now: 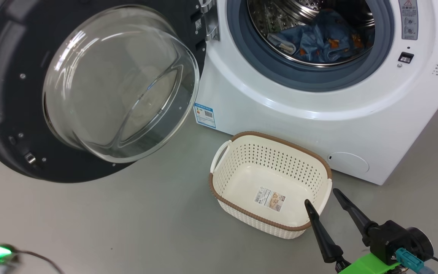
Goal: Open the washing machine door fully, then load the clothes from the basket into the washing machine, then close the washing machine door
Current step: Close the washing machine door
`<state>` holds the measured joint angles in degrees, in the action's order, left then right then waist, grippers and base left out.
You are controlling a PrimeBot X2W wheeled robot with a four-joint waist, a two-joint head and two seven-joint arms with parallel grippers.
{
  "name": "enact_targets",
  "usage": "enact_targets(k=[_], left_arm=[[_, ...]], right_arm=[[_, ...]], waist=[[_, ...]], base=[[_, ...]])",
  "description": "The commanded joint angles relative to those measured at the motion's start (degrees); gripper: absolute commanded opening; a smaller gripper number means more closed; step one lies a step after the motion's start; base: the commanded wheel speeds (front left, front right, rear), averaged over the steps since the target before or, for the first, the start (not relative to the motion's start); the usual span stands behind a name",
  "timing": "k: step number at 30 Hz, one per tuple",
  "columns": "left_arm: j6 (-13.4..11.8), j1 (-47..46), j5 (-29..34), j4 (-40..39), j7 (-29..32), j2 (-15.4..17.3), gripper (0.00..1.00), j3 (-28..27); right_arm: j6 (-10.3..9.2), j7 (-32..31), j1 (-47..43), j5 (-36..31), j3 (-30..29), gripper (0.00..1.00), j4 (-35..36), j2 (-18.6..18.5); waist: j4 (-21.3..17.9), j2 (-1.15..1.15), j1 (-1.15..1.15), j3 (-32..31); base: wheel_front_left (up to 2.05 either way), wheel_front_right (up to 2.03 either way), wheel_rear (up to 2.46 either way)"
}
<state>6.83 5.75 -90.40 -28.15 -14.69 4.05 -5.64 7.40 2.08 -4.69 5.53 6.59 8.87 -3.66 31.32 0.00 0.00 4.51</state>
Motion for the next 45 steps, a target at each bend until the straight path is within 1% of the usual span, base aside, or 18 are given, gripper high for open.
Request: enact_targets(k=[1,4,6,7,8,9,10,16,20,23,26,30,33,45], left_arm=[[0.6,-3.7,-1.2,-1.7,0.3,2.3,0.0,-4.1],[0.6,-7.4,-5.7,0.7,0.5,4.7,0.0,-9.8],[0.6,-10.1,-8.2,4.1,1.2,7.3,0.0,-13.3],[0.6,-11.5,-9.3,6.3,1.5,8.8,0.0,-14.9],[0.5,-14.4,-11.0,11.2,2.6,11.8,0.0,-17.2],[0.5,-14.4,-11.0,11.2,2.6,11.8,0.0,-17.2],[-0.2,-17.5,-12.2,16.6,3.8,15.0,0.0,-18.5],[-2.7,-27.7,-14.4,33.5,8.1,23.5,0.0,-18.9],[-4.3,-33.6,-15.1,42.3,12.6,28.1,0.0,-16.7],[-5.6,-36.9,-14.9,46.9,16.3,31.0,0.0,-14.4],[-6.9,-39.8,-14.9,50.6,19.2,32.9,0.0,-12.6],[-8.7,-42.2,-14.5,55.4,21.4,34.7,0.0,-11.1],[-9.4,-42.9,-13.4,58.1,23.1,35.7,0.0,-9.3],[-8.4,-43.8,-10.4,62.4,27.9,35.8,0.0,-3.9]], right_arm=[[0.09,-0.1,1.9,-0.4,1.3,1.0,2.0,-0.3],[0.09,-0.3,2.0,-0.5,1.1,1.0,2.4,-0.4],[0.09,-0.4,1.9,-0.6,1.1,1.0,2.7,-0.5],[0.09,-0.5,1.9,-0.7,1.0,1.0,2.8,-0.6],[0.09,-0.7,1.8,-0.7,0.8,1.0,3.2,-0.9],[0.09,-0.7,1.8,-0.7,0.8,1.0,3.2,-0.9],[0.09,-0.9,1.7,-0.8,0.6,1.0,3.5,-1.1],[0.09,-1.6,0.9,-0.9,0.0,1.0,4.9,-1.7],[0.09,-2.3,0.7,-0.8,0.2,1.0,5.8,-2.2],[0.09,-3.0,0.8,-0.9,0.4,1.0,6.6,-2.6],[0.09,-3.7,1.4,-0.8,0.7,1.0,7.5,-3.2],[0.09,-4.5,2.2,-0.6,1.0,1.0,8.4,-4.1],[0.09,-5.0,2.4,-0.5,1.1,1.0,8.8,-4.5],[0.09,-5.8,2.5,0.1,1.0,1.0,9.8,-5.4]], waist=[[0.0,0.0,0.0,0.4],[0.0,0.0,0.0,0.7],[0.0,0.0,0.0,0.9],[0.0,0.0,0.0,1.0],[-0.1,0.0,0.0,1.3],[-0.1,0.0,0.0,1.3],[-0.1,0.0,0.0,1.5],[-0.3,0.0,0.0,2.1],[-1.1,0.0,0.0,2.8],[-1.9,0.0,0.0,3.7],[-2.9,0.0,0.0,5.0],[-4.3,0.0,0.0,6.5],[-5.3,0.0,0.0,7.3],[-7.4,0.0,0.0,8.7]], base=[[0.0,0.0,0.0],[0.0,0.0,0.0],[0.0,0.0,0.0],[0.0,0.0,0.0],[0.0,0.0,0.0],[0.0,0.0,0.0],[0.0,0.0,0.0],[0.0,0.0,0.0],[0.0,0.0,0.0],[0.0,0.0,0.0],[0.0,0.0,0.0],[0.0,0.0,0.0],[0.0,0.0,0.0],[0.0,0.0,0.0]])
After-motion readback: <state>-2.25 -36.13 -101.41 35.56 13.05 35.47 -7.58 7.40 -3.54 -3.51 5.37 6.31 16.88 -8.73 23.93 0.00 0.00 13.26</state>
